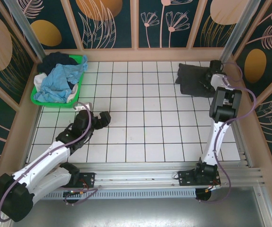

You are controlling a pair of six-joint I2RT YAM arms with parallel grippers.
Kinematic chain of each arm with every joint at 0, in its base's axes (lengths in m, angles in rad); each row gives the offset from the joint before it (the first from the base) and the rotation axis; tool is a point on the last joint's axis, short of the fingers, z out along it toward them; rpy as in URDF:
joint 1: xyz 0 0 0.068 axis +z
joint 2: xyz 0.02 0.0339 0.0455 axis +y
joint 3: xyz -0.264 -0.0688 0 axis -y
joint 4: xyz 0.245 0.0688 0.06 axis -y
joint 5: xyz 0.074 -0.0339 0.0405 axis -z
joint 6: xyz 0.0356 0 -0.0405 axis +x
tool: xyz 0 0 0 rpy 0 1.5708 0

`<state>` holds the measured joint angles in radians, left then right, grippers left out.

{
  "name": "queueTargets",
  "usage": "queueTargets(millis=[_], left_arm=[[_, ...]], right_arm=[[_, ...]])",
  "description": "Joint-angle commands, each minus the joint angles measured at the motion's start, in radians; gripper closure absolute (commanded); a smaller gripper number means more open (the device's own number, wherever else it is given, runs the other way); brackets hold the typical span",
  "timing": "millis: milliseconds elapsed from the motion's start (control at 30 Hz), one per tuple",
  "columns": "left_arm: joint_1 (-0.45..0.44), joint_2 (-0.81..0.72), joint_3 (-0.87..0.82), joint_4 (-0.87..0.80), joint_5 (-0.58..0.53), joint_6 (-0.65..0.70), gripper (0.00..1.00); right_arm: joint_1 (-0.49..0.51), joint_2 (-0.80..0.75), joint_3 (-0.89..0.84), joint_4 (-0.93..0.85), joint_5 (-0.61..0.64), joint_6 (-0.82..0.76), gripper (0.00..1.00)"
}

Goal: Fold and stack the t-shirts

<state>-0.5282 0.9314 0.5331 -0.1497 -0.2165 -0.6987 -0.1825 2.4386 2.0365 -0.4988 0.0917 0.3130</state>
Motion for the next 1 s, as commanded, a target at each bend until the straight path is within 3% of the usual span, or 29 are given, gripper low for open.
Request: queueTargets(millis=[0,133,267,367,467,500,633,700,800,867,900,967], left_arm=[[0.010,0.021,0.029,0.001,-0.015,0.028,0.01],[0.014,0.057,0.057,-0.003,-0.047,0.035,0.01],[0.019,0.068,0.102,-0.043,-0.124,0.046,0.02],[0.020,0.023,0.125,-0.078,-0.264,0.076,0.02],[0.020,-0.069,0.110,-0.108,-0.512,0.127,0.02],[0.021,-0.106,0.092,-0.098,-0.594,0.154,0.02],[0.021,-0.255,-0.067,0.124,-0.750,0.402,0.01],[0.027,-0.322,-0.178,0.299,-0.821,0.506,0.02],[0.063,-0.393,-0.349,0.577,-0.788,0.672,0.01],[0.114,-0.409,-0.427,0.682,-0.758,0.673,0.02],[0.156,-0.406,-0.455,0.714,-0.717,0.658,0.01],[0.249,-0.369,-0.477,0.739,-0.602,0.614,0.01]], right_arm=[[0.019,0.141,0.181,-0.170,0.083,-0.087,0.30],[0.022,0.205,0.338,-0.285,0.045,-0.060,0.30],[0.051,0.037,0.215,-0.281,0.080,-0.015,0.26],[0.092,-0.204,-0.034,-0.164,0.147,0.003,0.18],[0.144,-0.460,-0.330,0.031,0.161,0.017,0.12],[0.172,-0.545,-0.431,0.098,0.187,0.016,0.01],[0.299,-0.836,-0.827,0.368,0.372,0.021,0.01],[0.328,-0.996,-1.075,0.536,0.371,0.045,0.01],[0.319,-1.193,-1.433,0.847,0.268,-0.046,0.01],[0.315,-1.279,-1.613,1.033,0.249,-0.117,0.01],[0.292,-1.298,-1.671,1.083,0.233,-0.126,0.01],[0.201,-1.310,-1.677,1.022,0.163,-0.091,0.01]])
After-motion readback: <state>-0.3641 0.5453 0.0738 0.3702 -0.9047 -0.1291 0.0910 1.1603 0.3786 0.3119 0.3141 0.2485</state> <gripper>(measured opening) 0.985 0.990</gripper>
